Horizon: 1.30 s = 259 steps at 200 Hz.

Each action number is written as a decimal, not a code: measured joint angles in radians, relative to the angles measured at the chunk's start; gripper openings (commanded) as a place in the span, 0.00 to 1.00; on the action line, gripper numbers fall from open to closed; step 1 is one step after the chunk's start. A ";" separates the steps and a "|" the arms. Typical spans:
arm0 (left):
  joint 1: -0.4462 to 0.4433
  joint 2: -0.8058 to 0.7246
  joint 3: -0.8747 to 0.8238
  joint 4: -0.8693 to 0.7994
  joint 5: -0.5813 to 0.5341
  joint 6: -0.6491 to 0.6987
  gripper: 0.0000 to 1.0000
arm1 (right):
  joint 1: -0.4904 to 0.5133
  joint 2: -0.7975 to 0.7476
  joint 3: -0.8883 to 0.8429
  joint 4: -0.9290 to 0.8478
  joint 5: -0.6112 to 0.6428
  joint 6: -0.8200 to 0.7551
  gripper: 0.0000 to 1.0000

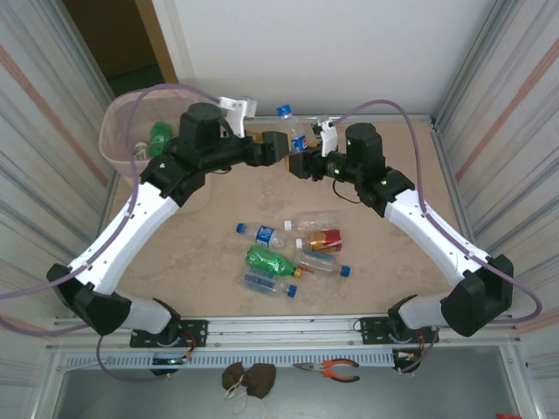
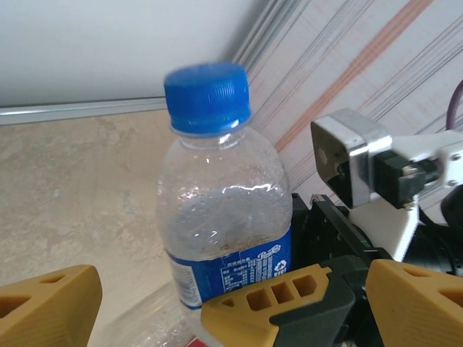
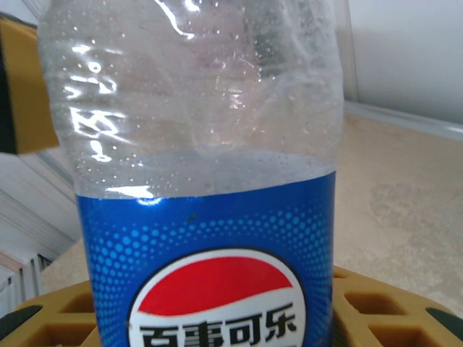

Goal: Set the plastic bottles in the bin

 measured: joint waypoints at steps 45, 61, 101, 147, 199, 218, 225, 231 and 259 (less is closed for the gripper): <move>-0.040 0.085 0.025 0.030 -0.053 -0.016 0.88 | 0.000 -0.018 -0.025 0.020 -0.012 0.002 0.48; -0.046 0.105 0.025 0.051 -0.053 -0.021 0.84 | 0.000 -0.024 -0.031 0.021 -0.012 0.002 0.48; -0.065 0.122 0.026 0.078 -0.053 -0.029 0.77 | 0.000 -0.040 -0.042 0.035 -0.012 0.002 0.48; -0.069 0.122 0.026 0.111 -0.051 -0.046 0.67 | 0.000 -0.044 -0.042 0.039 -0.011 0.002 0.48; -0.072 0.122 0.026 0.119 -0.050 -0.046 0.59 | 0.000 -0.046 -0.042 0.038 -0.010 0.002 0.65; -0.074 0.121 0.026 0.116 -0.062 -0.040 0.59 | 0.001 -0.054 -0.042 0.030 -0.010 0.010 0.74; -0.074 0.121 0.026 0.112 -0.069 -0.036 0.59 | 0.001 -0.060 -0.043 0.027 -0.007 0.012 0.75; -0.071 0.121 0.026 0.106 -0.073 -0.031 0.59 | 0.001 -0.069 -0.045 0.026 -0.007 0.014 0.76; -0.045 0.115 0.028 0.076 -0.087 -0.011 0.59 | 0.001 -0.124 -0.064 -0.009 0.002 0.016 0.77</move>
